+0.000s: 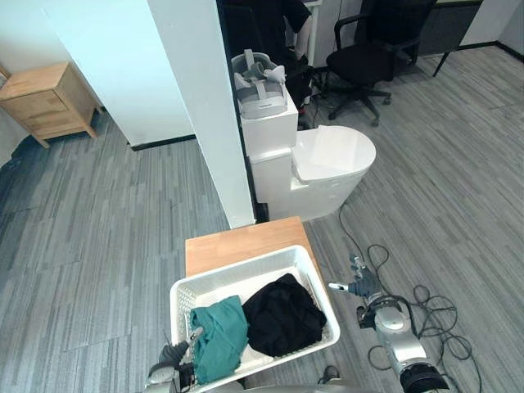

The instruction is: Pick up the laundry basket with both hands and put the clothes into the washing machine.

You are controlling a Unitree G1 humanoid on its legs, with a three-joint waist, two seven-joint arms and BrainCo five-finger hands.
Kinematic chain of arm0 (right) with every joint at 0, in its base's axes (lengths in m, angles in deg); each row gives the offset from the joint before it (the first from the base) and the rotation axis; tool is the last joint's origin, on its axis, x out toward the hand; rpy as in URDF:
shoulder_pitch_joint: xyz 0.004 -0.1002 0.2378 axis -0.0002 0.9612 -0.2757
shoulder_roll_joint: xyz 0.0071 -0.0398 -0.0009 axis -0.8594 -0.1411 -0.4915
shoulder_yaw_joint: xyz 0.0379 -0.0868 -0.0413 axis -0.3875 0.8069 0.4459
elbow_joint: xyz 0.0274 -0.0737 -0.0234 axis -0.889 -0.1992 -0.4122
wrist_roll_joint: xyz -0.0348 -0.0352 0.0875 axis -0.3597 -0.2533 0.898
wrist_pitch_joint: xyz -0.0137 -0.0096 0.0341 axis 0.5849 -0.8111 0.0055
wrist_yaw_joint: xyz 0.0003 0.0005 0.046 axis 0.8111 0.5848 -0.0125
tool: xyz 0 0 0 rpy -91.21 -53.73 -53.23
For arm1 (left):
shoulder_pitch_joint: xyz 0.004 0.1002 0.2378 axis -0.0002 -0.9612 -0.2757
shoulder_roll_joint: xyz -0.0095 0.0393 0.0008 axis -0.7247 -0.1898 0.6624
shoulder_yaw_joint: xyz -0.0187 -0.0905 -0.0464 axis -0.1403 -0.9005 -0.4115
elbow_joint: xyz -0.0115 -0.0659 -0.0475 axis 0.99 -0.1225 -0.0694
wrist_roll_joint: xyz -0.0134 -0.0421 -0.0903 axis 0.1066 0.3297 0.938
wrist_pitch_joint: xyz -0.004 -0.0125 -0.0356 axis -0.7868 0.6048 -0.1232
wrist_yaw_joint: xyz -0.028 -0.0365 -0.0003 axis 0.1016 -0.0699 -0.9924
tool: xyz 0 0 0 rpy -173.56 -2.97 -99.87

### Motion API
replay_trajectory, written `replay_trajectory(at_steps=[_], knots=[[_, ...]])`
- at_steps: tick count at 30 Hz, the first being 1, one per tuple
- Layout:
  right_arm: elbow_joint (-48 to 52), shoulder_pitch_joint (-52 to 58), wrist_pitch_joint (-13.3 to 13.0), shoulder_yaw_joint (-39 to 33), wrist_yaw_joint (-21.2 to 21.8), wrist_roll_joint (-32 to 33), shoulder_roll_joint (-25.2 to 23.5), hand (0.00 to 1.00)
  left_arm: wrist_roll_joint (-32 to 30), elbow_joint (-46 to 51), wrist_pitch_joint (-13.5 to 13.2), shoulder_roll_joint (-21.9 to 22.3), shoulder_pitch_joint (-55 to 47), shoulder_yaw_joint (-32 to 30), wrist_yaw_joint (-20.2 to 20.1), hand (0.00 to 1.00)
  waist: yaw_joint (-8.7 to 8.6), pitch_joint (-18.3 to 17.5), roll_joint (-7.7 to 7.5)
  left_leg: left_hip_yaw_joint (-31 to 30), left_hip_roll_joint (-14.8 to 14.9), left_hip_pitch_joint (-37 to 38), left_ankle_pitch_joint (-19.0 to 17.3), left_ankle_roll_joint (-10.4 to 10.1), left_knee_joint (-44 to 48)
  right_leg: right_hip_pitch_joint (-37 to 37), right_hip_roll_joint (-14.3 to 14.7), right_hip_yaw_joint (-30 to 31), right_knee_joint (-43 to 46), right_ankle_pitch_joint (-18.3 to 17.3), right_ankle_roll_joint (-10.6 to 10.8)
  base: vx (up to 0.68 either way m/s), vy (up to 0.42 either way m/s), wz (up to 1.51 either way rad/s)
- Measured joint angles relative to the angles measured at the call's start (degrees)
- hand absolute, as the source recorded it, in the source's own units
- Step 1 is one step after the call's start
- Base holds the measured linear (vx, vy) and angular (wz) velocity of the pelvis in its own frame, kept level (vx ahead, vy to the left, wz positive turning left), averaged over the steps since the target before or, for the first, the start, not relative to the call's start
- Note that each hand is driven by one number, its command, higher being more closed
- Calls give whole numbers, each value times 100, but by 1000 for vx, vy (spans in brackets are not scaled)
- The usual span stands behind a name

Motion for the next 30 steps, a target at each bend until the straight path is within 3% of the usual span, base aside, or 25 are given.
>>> replay_trajectory(at_steps=[14,30], knots=[[-409,-60,161,-245,-4,-19,-188,0,-118,323,-70,-199,44,660,-31,0,8,-1,-7,0,-18,-70,-54,21,0,26,-8,-81,-89,-8,12,3,2,3],[-2394,-1151,281,170,11,-222,-350,0,-214,-264,-10,-102,229,1063,-28,0,12,9,-21,-17,-28,-4,-50,16,-3,148,-6,-171,-188,-7,13,10,-8,1]])
